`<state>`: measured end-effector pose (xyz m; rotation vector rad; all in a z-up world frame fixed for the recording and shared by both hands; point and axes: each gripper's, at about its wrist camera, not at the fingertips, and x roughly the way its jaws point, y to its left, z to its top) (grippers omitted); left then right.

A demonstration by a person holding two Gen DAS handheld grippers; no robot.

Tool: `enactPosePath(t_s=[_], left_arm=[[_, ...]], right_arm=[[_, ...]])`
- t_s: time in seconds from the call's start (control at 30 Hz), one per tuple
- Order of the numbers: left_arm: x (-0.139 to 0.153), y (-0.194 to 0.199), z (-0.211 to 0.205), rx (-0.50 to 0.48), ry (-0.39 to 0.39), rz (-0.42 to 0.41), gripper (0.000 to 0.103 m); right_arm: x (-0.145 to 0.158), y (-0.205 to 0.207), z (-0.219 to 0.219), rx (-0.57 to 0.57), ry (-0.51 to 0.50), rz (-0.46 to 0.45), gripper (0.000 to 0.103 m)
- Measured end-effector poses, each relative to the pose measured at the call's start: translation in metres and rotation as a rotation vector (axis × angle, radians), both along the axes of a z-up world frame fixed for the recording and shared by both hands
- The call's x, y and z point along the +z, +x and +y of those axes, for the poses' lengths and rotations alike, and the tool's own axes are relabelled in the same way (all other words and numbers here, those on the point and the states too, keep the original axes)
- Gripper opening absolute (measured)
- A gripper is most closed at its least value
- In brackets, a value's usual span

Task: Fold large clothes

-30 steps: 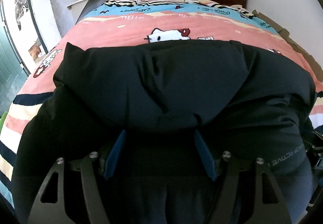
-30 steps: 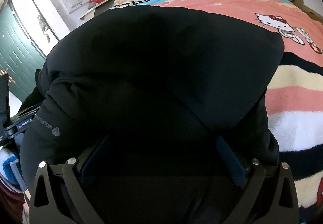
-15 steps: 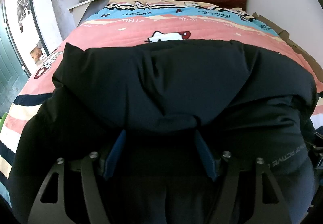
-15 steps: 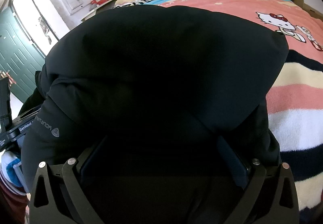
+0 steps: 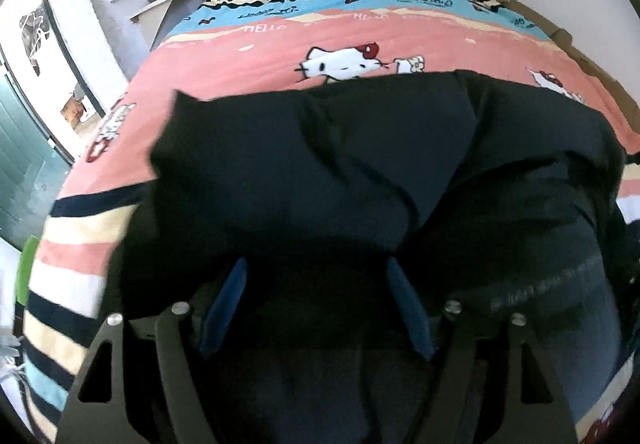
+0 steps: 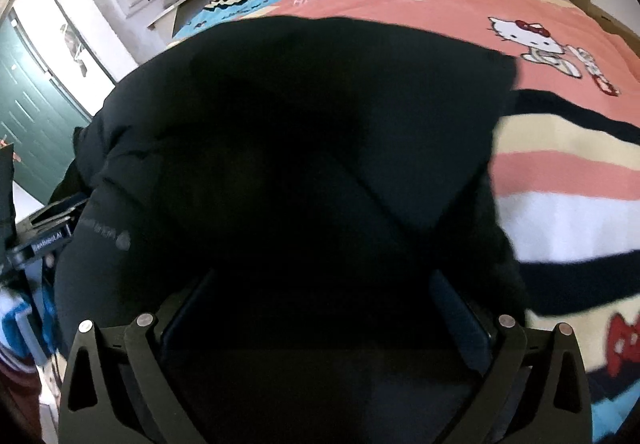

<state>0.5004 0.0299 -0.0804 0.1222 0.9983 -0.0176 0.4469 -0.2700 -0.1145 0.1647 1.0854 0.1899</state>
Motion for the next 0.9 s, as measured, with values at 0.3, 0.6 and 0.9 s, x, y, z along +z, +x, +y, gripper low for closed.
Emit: enactPosePath(t_s=[0.3,0.6,0.9], left_arm=[[0.064,-0.023,0.074,0.041,-0.062,-0.036,0.072],[0.034,-0.016,0.133,0.07,-0.243,0.098,0.073],[-0.017,0.005,0.161,0.059,-0.437,0.225,0.076]], right_arm=[[0.055,-0.04,-0.082,-0.13,0.077,-0.047,0.103],[0.026,-0.034,-0.096,-0.133,0.213,0.088,0.103],[-0.028,-0.007,-0.095,-0.124,0.285,0.221,0.103]])
